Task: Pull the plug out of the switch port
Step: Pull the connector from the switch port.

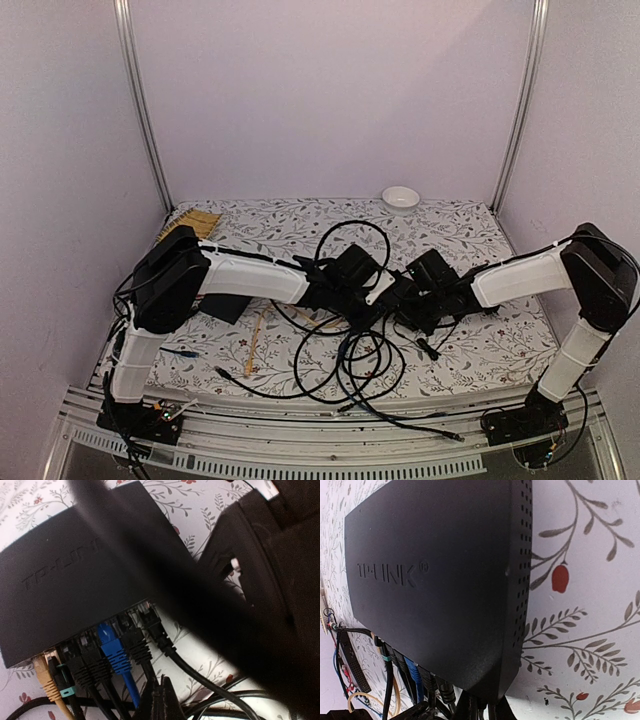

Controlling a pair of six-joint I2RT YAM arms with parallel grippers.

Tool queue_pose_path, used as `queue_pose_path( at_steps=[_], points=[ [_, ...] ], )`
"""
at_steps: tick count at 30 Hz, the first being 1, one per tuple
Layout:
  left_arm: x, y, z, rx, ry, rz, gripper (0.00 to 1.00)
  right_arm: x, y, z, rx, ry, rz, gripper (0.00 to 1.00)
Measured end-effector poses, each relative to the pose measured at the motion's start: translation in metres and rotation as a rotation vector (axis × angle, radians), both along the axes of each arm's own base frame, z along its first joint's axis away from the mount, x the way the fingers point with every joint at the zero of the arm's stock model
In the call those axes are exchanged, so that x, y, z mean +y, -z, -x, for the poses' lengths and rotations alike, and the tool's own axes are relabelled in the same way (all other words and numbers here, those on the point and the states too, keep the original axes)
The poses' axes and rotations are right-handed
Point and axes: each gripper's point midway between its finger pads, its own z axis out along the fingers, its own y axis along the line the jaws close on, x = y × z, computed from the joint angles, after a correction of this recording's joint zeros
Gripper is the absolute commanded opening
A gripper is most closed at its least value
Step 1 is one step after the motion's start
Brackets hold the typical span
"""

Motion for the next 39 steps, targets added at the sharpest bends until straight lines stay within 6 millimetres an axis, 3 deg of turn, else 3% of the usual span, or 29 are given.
queue_pose_path(
  at_steps=[8, 10, 12, 20, 23, 30, 35, 39],
  points=[
    [0.001, 0.000, -0.001, -0.001, -0.001, 0.000, 0.00, 0.010, 0.000, 0.002, -0.008, -0.023, -0.024, 0.02],
    [0.001, 0.000, -0.002, -0.002, -0.003, -0.001, 0.18, 0.010, 0.000, 0.002, -0.009, -0.023, -0.024, 0.02],
    [0.002, 0.000, -0.003, -0.006, -0.001, -0.003, 0.30, 0.010, 0.000, 0.002, -0.009, -0.023, -0.025, 0.02],
    [0.005, 0.004, -0.004, -0.010, -0.014, -0.010, 0.41, 0.011, -0.001, 0.002, -0.007, -0.020, -0.027, 0.02],
    [0.006, 0.004, -0.005, -0.021, -0.022, -0.005, 0.41, 0.011, -0.001, 0.002, -0.007, -0.020, -0.027, 0.02],
    [0.010, 0.004, -0.010, -0.041, -0.045, -0.021, 0.25, 0.011, -0.001, 0.002, -0.008, -0.021, -0.027, 0.02],
    [0.014, 0.005, -0.013, -0.053, -0.066, -0.034, 0.25, 0.011, -0.001, 0.002, -0.008, -0.021, -0.027, 0.02],
    [0.020, 0.010, -0.015, -0.052, -0.085, -0.056, 0.31, 0.012, 0.000, 0.002, -0.007, -0.023, -0.030, 0.02]
  ],
)
